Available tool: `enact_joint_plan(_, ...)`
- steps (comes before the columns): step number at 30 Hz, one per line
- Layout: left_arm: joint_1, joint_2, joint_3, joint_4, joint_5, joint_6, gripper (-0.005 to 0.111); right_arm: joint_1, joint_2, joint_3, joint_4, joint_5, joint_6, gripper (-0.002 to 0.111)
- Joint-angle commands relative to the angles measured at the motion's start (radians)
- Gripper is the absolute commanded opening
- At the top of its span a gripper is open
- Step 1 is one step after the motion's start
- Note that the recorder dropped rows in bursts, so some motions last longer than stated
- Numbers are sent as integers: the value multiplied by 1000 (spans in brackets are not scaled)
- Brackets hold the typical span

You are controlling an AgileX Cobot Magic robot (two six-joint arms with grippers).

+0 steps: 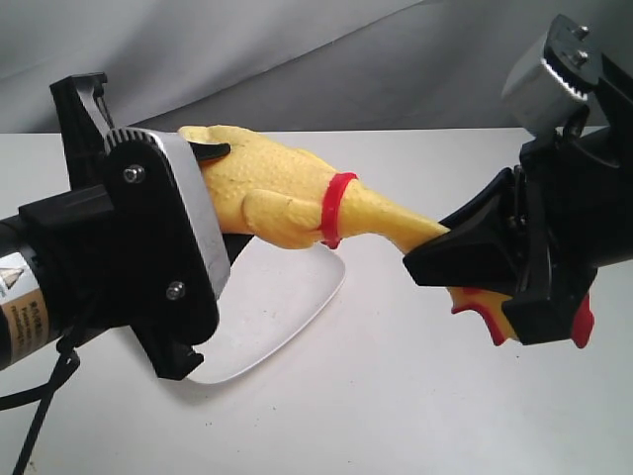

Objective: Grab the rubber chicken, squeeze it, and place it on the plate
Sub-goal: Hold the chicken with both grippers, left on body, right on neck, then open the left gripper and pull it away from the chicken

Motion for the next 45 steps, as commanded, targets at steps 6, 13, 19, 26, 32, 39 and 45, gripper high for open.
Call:
enact_joint_plan(6, -2, 2, -3, 21, -12, -17, 103, 2, -8, -1, 28, -9, 0, 0)
enact_joint_plan(13, -2, 2, -3, 18, 7, -61, 65, 2, -8, -1, 28, -9, 0, 0)
enact_joint_plan(19, -2, 2, -3, -16, -1, -57, 1, 2, -8, -1, 28, -9, 0, 0)
enact_joint_plan(26, -2, 2, -3, -32, -1, 2, 41, 2, -8, -1, 28, -9, 0, 0)
enact_joint_plan(32, -18, -9, -6, -84, 262, -63, 104, 2, -8, -1, 28, -44, -2, 0)
enact_joint_plan(39, -271, -131, -6, -150, 706, 75, 104, 2, 48, -3, 52, -377, -3, 0)
enact_joint_plan(45, -482, -188, -6, -243, 726, 72, 104, 26, 267, -56, 119, -374, -75, 0)
